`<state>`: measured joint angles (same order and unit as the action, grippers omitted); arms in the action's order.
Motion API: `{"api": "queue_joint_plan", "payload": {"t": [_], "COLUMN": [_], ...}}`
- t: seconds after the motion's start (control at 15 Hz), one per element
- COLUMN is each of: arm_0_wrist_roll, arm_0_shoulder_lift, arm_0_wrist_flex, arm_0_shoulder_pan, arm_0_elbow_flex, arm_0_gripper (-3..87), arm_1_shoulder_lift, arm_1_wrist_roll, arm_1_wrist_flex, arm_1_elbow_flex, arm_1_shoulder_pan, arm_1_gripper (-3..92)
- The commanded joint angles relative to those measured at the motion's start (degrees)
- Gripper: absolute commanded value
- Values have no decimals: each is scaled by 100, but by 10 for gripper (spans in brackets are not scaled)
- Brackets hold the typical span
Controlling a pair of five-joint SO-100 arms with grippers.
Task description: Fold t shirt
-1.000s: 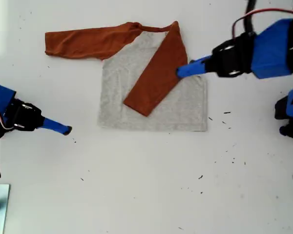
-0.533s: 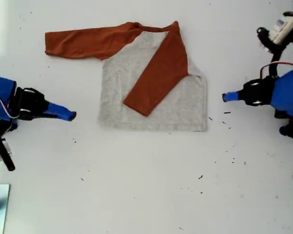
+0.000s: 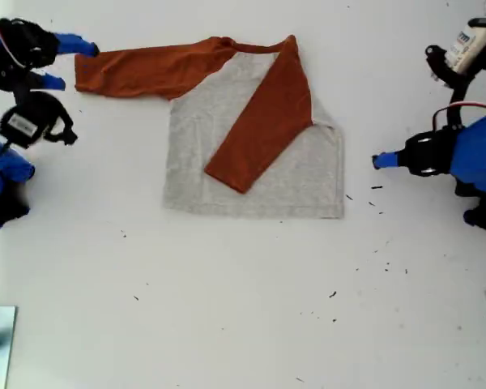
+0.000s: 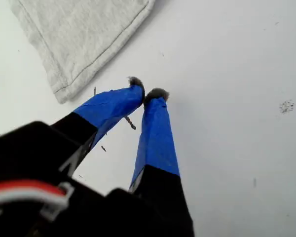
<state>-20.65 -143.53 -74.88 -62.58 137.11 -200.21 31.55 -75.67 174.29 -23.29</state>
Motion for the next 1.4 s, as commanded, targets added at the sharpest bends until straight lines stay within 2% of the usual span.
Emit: {"api": "queue_joint_plan", "payload": {"t": [0.0, 0.07, 0.2, 0.47, 0.67, 0.87, 1.0, 1.2, 1.33], "arm_0_wrist_roll": [-185, -422, -668, -870, -835, -896, -949, -1301, -1380], "arm_0_shoulder_lift": [264, 299, 343, 773, 1195, 2030, 2593, 3437, 3595], "arm_0_wrist_flex": [158, 123, -35, 149, 1020, 1951, 2496, 2804, 2760], "arm_0_shoulder_pan": [-624, -853, -1257, -1292, -984, -1160, -1345, -1723, -1714], "arm_0_elbow_flex": [-387, -545, -765, -747, 105, 580, 519, -62, -387], "arm_0_gripper": [275, 213, 210, 308, 319, 306, 234, 87, 12], "arm_1_shoulder_lift": [-62, -62, -62, -62, -62, -62, -62, -62, -62], "arm_1_wrist_roll": [132, 149, 149, 123, 88, 62, 0, -62, -88], "arm_1_wrist_flex": [-9, -9, -9, -35, -70, -88, -123, -149, -167], "arm_1_elbow_flex": [264, 264, 264, 272, 272, 272, 272, 272, 272], "arm_1_shoulder_pan": [-35, -35, -35, -62, -62, -26, 18, 62, 62], "arm_1_gripper": [36, 36, 36, 36, 36, 36, 36, 36, 36]}}
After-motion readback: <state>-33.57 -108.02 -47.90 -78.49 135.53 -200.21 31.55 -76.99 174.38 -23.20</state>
